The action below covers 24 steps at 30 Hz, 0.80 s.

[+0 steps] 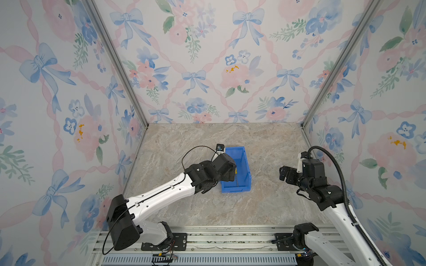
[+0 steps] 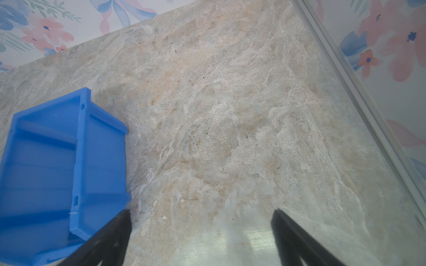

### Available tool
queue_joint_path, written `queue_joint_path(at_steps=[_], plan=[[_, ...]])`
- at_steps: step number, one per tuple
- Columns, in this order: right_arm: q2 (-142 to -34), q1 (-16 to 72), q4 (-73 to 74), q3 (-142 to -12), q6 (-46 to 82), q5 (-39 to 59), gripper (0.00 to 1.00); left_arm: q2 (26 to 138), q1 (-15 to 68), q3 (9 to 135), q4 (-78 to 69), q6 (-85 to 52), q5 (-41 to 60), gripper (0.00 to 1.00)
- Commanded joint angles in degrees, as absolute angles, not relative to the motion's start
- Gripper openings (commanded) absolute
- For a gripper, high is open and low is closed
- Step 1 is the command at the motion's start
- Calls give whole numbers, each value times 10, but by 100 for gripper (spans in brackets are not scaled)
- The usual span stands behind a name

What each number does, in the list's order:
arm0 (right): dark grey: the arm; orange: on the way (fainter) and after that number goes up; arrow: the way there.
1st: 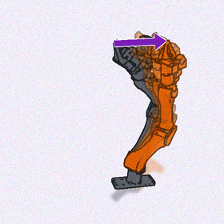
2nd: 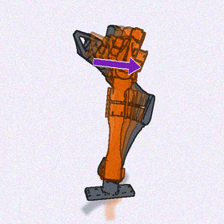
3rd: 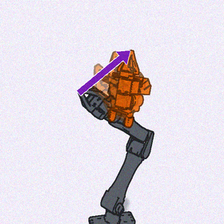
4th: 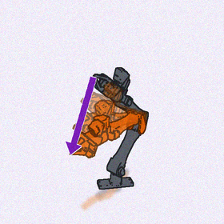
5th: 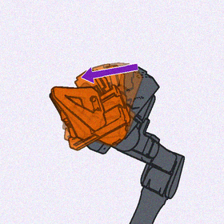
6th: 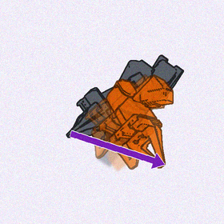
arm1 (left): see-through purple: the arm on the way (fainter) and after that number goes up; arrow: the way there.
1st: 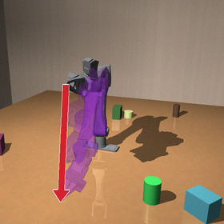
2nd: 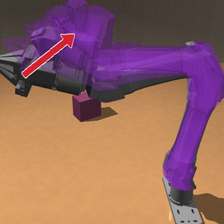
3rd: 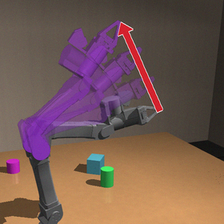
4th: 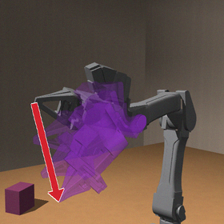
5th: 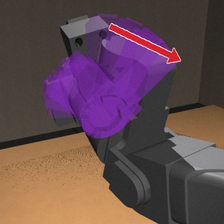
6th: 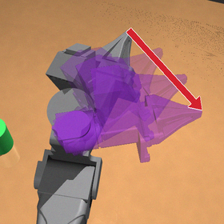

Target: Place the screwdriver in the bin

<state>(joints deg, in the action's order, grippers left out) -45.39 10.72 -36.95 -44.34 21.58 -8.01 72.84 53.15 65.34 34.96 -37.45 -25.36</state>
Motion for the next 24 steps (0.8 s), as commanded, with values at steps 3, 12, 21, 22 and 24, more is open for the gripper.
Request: queue_joint_path(at_steps=[3,12,21,22,24], plan=[[-444,100,-360,-411,230,-142,97,590,465,529,327,-330,-282,97],[-297,100,-247,-289,103,-126,97,338,396,297,312,-379,-406,98],[-362,79,-134,-220,27,-139,97,234,345,218,210,-279,-463,97],[-379,80,-114,-212,25,-138,97,242,333,216,192,-267,-453,98],[-404,81,-86,-202,29,-145,97,258,317,209,148,-236,-433,97]])
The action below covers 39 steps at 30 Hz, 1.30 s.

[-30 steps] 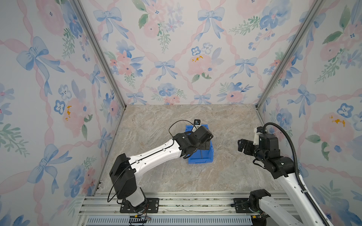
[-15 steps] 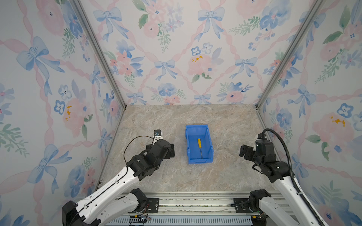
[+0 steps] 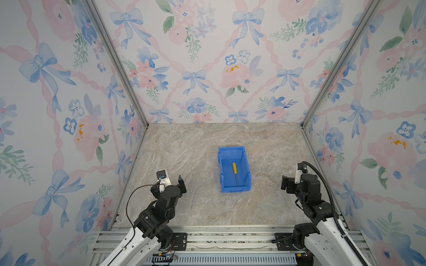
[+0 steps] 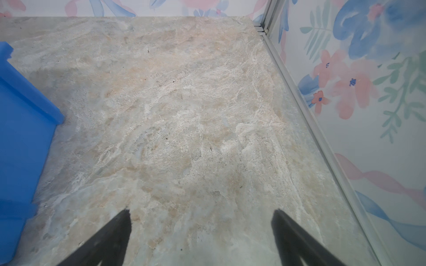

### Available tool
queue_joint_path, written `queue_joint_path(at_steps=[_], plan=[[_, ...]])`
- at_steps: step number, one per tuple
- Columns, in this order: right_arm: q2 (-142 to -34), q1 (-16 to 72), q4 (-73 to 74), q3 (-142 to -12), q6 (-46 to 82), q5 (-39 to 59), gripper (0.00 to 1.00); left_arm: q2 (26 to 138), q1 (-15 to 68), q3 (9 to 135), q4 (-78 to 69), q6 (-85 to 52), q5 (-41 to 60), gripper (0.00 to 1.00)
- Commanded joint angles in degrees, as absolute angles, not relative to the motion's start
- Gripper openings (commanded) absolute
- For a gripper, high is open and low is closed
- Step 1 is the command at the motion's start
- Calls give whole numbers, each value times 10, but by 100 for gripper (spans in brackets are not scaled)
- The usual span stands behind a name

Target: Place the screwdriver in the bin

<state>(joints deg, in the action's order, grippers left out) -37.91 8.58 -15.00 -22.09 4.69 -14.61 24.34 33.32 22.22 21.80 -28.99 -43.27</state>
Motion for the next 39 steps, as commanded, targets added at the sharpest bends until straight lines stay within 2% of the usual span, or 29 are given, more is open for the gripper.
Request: queue_joint_path(at_steps=[1,9,15,18,22,27,39], plan=[[-412,81,-77,-199,29,-147,97,268,313,205,124,-218,-428,98],[-394,80,-70,-187,26,-152,97,335,301,144,-18,-48,-433,98],[-388,81,-64,-181,29,-160,97,310,239,39,-134,-46,-386,98],[-394,81,-37,-168,30,-157,97,324,204,39,-148,-37,-353,97],[-440,80,22,-153,34,-180,97,347,176,39,-180,-20,-314,98],[-514,76,98,-164,15,-163,97,347,155,19,-256,-13,-268,97],[-656,47,229,-203,-2,-115,97,516,114,36,-400,8,-201,98]])
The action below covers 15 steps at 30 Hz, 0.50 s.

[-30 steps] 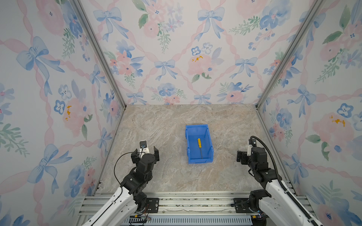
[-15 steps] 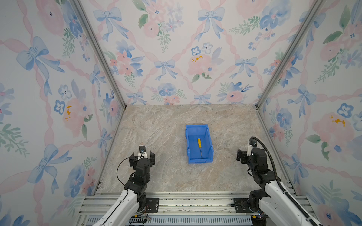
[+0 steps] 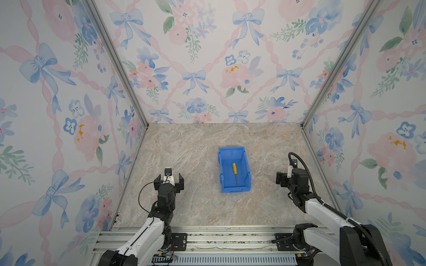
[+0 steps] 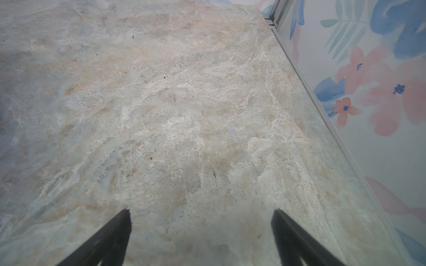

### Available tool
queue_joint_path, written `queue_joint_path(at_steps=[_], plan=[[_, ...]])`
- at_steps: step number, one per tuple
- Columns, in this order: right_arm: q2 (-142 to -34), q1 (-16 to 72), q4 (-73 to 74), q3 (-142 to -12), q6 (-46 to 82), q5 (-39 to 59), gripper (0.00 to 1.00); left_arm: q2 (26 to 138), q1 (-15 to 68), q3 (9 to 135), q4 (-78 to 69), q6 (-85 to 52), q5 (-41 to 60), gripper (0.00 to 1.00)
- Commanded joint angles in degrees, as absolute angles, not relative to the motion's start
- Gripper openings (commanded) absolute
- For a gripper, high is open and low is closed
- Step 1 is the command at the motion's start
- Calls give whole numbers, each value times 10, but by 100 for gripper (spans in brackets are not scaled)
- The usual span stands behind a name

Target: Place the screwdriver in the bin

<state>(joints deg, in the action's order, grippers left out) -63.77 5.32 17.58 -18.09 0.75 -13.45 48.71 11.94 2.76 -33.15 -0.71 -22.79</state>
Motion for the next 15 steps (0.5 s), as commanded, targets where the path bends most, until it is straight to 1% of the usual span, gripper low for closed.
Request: queue_joint_path(at_steps=[1,4,10,15], plan=[[-666,46,233,-208,-3,-113,97,534,111,40,-417,8,-198,98],[-689,46,234,-223,-1,-109,97,590,107,54,-460,10,-188,97],[-733,42,279,-239,-1,-103,97,704,89,95,-534,17,-154,98],[-778,35,327,-256,-1,-90,97,769,75,129,-570,13,-134,97]])
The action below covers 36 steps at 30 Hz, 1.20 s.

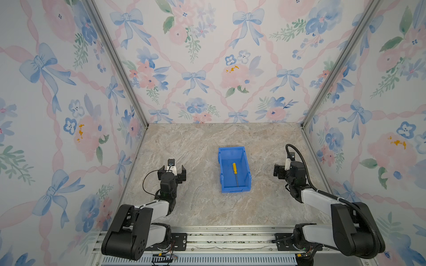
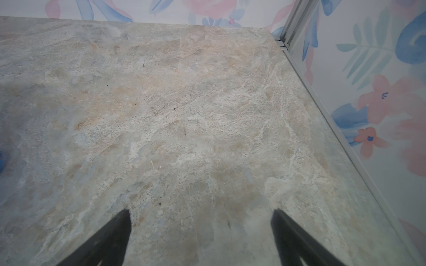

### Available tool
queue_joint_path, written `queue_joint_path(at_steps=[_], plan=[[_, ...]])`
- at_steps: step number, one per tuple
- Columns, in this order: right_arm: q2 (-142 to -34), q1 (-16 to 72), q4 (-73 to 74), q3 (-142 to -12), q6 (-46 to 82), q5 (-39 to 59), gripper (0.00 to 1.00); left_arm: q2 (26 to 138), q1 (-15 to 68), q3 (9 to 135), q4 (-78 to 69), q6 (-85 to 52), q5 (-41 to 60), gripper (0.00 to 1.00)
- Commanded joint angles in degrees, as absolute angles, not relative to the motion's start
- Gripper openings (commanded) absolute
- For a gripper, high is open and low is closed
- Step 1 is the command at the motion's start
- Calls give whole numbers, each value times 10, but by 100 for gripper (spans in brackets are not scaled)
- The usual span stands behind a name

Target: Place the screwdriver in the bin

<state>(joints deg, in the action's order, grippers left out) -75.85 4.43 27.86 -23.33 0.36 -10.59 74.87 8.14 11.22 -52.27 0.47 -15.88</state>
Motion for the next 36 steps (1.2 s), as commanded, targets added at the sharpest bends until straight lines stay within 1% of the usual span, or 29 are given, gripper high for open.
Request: queue_joint_path(at_steps=[1,5,8,13,16,31,36], plan=[[-789,31,332,-263,-1,-85,97,779,75,134,-576,14,-130,97],[-815,26,356,-272,10,-80,97,824,67,144,-612,19,-112,98],[-863,22,476,-237,17,-84,97,859,58,149,-638,11,-106,98],[-872,22,468,-243,13,-82,97,894,39,139,-686,-5,-93,98],[-884,33,504,-233,6,-98,97,893,37,139,-685,-9,-97,97],[-882,33,497,-234,6,-96,97,895,36,141,-685,-9,-96,98],[-882,33,498,-234,6,-96,97,894,29,141,-682,-12,-80,98]])
